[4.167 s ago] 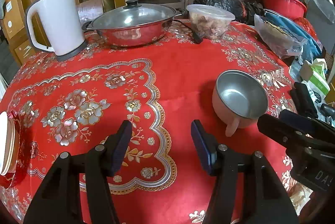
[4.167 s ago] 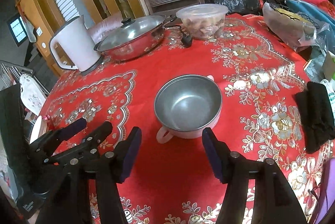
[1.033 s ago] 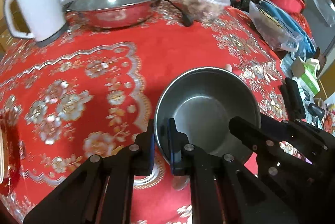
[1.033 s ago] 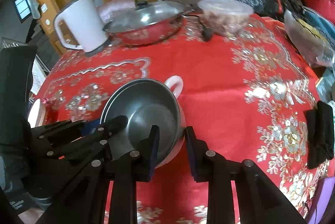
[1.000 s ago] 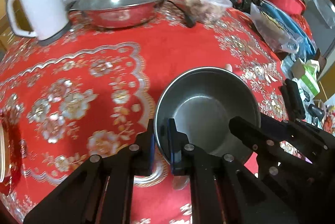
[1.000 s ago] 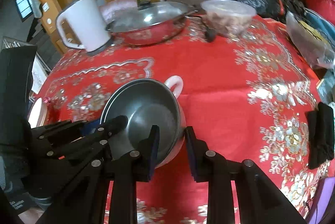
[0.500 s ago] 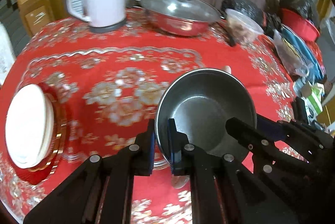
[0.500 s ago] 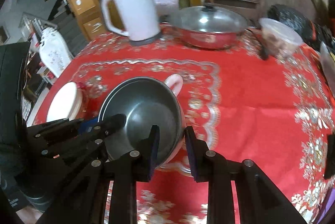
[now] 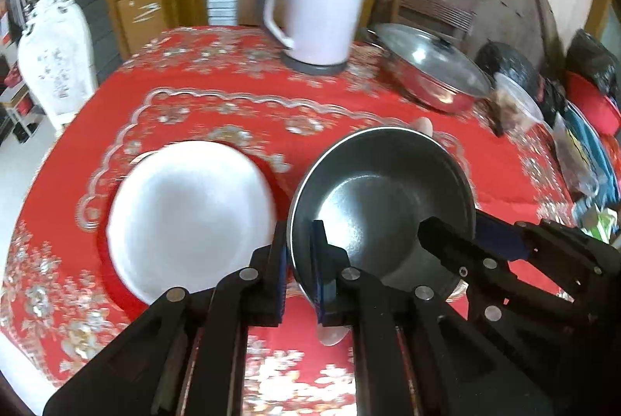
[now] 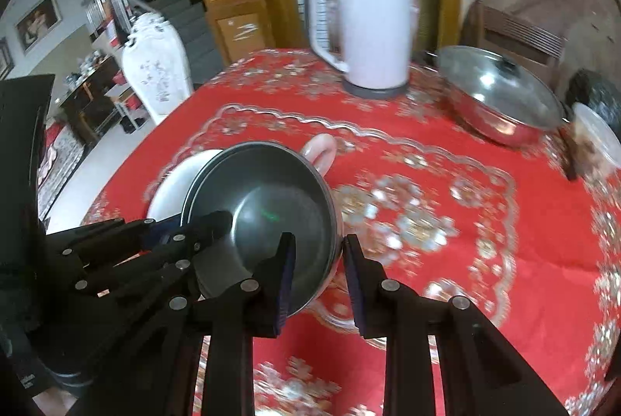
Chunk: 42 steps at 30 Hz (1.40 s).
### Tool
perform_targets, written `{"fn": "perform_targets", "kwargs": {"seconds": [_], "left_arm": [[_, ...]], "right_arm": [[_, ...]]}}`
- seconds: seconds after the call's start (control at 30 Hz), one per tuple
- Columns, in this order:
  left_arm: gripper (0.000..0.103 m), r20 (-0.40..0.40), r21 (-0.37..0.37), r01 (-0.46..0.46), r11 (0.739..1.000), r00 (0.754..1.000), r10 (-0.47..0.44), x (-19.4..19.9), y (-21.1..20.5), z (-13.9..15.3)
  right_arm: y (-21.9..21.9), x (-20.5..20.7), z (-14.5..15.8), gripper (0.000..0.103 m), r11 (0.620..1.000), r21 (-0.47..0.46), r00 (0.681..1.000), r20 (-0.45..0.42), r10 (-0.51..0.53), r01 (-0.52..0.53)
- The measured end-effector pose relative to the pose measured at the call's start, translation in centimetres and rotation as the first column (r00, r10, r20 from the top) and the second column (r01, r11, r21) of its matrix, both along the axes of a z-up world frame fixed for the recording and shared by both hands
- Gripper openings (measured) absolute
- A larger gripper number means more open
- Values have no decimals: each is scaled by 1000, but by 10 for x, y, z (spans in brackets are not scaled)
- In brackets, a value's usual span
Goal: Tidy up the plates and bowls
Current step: 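Lift the grey bowl with the left tool and carry it over the white plate stack, then lower the grey bowl onto the white plate stack and open the left tool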
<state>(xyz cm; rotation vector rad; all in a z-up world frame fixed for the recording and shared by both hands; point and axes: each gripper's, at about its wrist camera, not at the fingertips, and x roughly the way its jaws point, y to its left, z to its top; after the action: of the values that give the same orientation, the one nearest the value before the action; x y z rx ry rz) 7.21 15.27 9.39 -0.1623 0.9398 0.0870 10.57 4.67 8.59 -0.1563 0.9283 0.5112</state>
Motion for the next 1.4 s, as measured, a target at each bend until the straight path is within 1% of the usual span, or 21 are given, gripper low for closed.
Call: {"fn": "perform_targets", "kwargs": {"seconds": [0.2, 0.4, 0.53, 0.73, 0.87, 1.1, 1.27, 1.4], "left_arm": [[8, 8, 8, -83, 997, 997, 83, -4, 46, 4], [8, -13, -1, -145, 989, 989, 145, -3, 84, -7], [8, -35, -10, -171, 985, 985, 171, 0, 103, -20], [8, -58, -25, -179, 984, 983, 177, 3, 113, -36], [9, -69, -29, -176, 984, 982, 174, 4, 113, -42], [8, -43, -1, -182, 983, 982, 182, 2, 114, -42], [8, -6, 22, -193, 981, 981, 194, -2, 114, -37], [8, 3, 19, -194, 981, 981, 194, -3, 116, -35]], "right_arm": [[51, 4, -4, 28, 998, 8, 998, -12, 65, -65], [93, 11, -15, 28, 994, -1, 993, -36, 111, -111], [109, 14, -27, 28, 991, -9, 990, -58, 131, -132], [117, 18, -44, 29, 990, -24, 987, -85, 135, -137], [119, 19, -49, 29, 990, -32, 986, -95, 136, -140], [118, 17, -52, 29, 989, -16, 985, -99, 144, -146], [115, 16, -48, 29, 989, 12, 985, -91, 145, -144], [114, 14, -44, 30, 990, 17, 986, -83, 144, -143]]}}
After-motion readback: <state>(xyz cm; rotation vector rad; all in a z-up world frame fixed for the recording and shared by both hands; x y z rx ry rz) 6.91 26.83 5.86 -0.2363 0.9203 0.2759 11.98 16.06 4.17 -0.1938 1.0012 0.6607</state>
